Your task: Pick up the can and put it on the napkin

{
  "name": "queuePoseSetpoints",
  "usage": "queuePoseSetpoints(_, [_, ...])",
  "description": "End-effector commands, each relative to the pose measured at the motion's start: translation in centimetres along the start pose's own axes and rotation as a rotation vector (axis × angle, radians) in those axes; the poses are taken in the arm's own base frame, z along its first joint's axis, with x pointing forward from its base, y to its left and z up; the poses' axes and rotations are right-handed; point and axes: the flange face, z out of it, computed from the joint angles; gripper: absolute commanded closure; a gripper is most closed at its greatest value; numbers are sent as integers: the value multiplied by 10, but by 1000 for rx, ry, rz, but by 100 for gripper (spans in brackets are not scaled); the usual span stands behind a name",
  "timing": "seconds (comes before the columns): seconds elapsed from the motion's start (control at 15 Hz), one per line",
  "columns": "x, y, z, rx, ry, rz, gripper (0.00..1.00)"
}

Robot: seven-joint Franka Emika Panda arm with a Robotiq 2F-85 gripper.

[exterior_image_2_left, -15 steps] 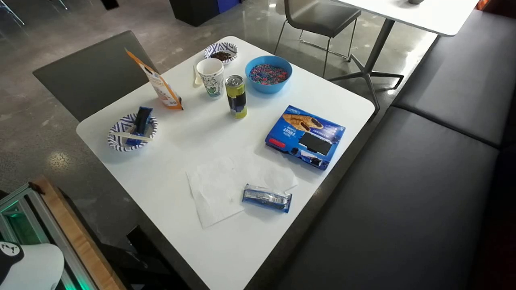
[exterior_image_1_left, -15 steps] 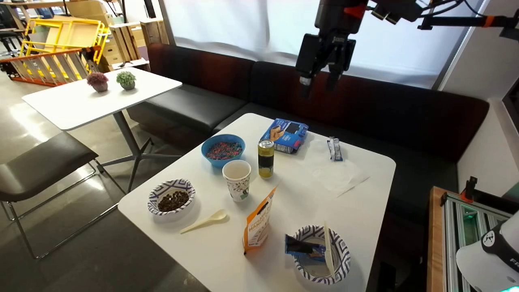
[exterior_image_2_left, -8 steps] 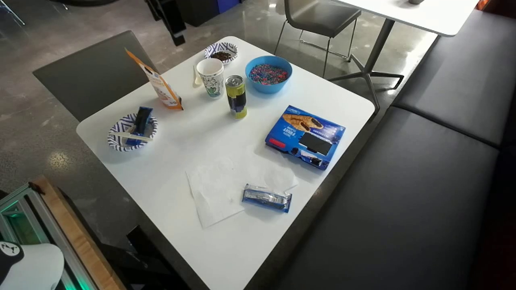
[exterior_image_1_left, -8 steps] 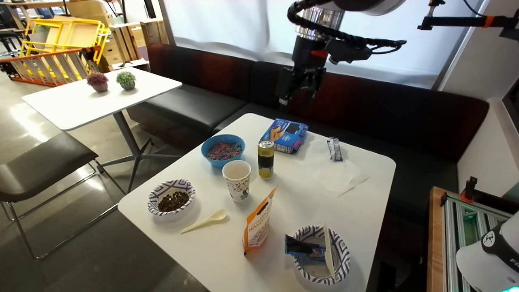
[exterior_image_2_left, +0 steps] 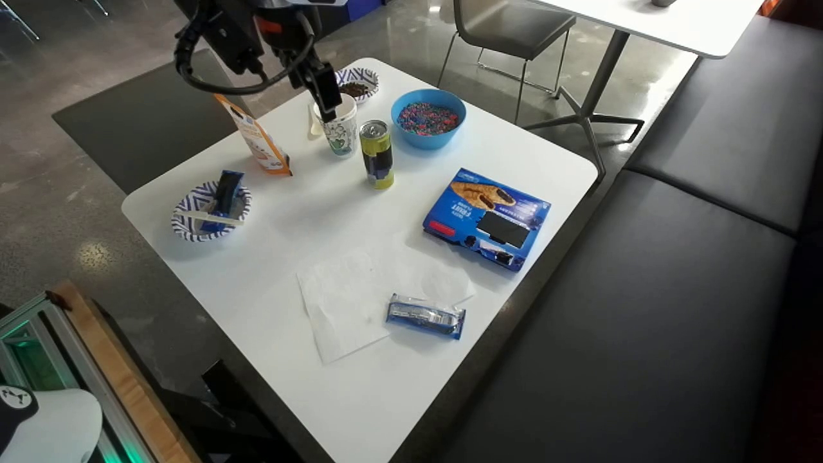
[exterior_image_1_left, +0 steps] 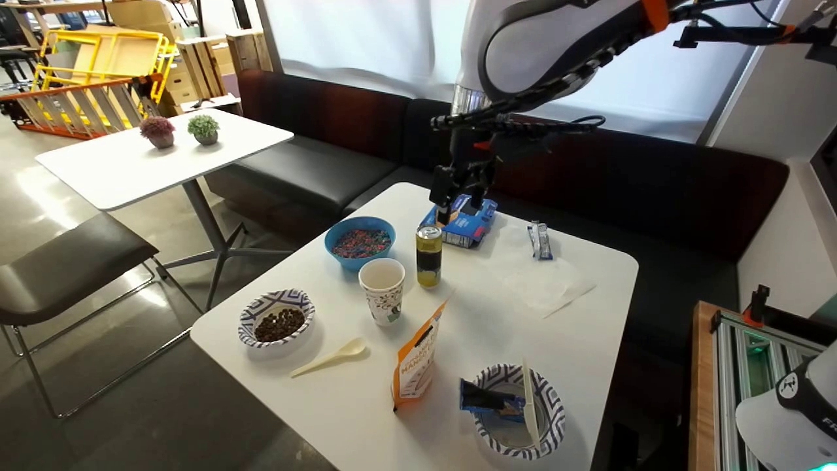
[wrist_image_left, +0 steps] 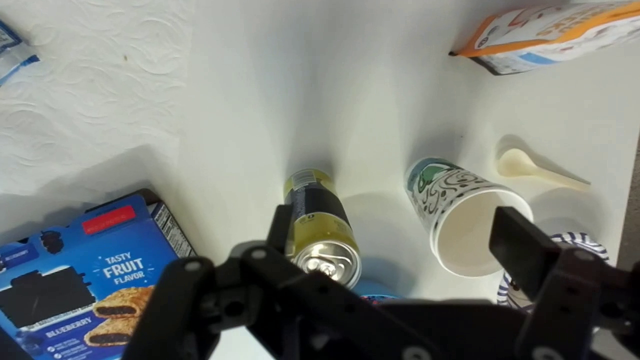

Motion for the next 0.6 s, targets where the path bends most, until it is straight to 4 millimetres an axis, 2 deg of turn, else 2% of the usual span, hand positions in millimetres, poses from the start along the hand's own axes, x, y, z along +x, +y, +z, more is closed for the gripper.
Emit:
queuePoseSetpoints(0.0, [20,7,23,-51,33,16,0])
queuePoseSetpoints(0.4, [44,20,44,-53,138,89,0])
queuePoseSetpoints(0.53, [49,21,49,-61,126,101,0])
